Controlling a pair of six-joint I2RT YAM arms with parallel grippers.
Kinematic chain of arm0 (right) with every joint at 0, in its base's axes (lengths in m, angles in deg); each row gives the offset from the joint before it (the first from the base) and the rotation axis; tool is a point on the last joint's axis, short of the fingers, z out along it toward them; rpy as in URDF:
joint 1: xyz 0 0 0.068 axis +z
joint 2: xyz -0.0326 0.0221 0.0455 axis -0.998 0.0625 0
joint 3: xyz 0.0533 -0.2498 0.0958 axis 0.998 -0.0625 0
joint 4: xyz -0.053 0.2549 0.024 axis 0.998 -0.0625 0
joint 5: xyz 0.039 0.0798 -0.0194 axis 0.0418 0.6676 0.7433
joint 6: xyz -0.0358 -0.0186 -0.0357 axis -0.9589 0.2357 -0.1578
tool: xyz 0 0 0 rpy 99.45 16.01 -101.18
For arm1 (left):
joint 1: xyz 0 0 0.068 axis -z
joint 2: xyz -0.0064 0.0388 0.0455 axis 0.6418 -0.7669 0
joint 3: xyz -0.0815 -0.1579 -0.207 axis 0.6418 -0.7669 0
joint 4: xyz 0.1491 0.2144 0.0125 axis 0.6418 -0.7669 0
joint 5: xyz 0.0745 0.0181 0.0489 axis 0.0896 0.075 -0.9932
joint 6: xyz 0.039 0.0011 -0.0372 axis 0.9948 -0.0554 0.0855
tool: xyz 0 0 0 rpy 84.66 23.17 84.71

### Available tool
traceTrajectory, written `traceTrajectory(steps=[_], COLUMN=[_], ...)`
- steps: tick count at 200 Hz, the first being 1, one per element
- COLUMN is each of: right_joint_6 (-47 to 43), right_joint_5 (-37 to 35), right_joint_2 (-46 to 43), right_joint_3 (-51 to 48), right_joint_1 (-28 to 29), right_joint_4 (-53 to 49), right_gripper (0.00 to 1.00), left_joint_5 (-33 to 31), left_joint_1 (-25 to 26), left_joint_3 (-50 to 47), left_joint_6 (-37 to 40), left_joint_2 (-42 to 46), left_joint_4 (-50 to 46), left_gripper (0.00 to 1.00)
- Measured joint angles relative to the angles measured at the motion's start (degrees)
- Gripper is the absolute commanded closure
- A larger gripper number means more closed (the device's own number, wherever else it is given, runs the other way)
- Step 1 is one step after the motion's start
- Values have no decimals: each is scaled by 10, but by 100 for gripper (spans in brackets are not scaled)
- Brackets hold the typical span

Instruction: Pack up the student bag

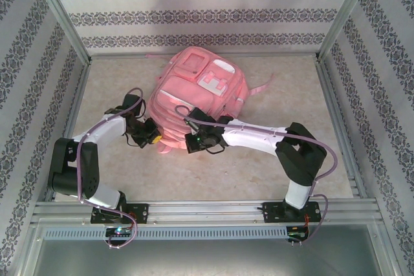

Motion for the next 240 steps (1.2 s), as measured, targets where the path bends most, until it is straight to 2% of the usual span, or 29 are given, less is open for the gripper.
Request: traceTrajectory(steps=[60, 70, 87, 96, 111, 129, 152, 191, 221, 240], right_joint_6=[-43, -47, -47, -42, -36, -24, -3, 22, 29, 33], right_joint_5=[-25, -24, -13, -10, -12, -14, -13, -5, 1, 2], right_joint_2=[-13, -13, -13, -13, -13, -11, -8, 7, 9, 9], right_joint_3=[-11, -9, -2, 5, 22, 47, 66, 73, 73, 73], right_joint_1=[-44, -44, -42, -40, -31, -16, 0, 2, 2, 2], right_joint_4=[-26, -29, -30, -31, -45, -56, -50, -45, -42, -42], right_gripper=[100, 100, 100, 100, 100, 100, 100, 100, 100, 100], left_joint_5=[-6, -13, -22, -25, -26, -23, -18, -13, -13, -14], left_joint_1=[-20, -24, -28, -29, -32, -30, -10, 56, 85, 87], left_joint_3=[25, 35, 54, 62, 70, 74, 90, 96, 96, 96], left_joint_6=[22, 29, 36, 35, 25, -4, -45, -128, -166, -179], left_joint_2=[3, 5, 8, 15, 40, 76, 98, 96, 66, 44], left_joint_4=[-28, -37, -54, -61, -69, -73, -85, -83, -66, -52], left_gripper=[100, 91, 67, 58, 48, 42, 41, 43, 53, 65])
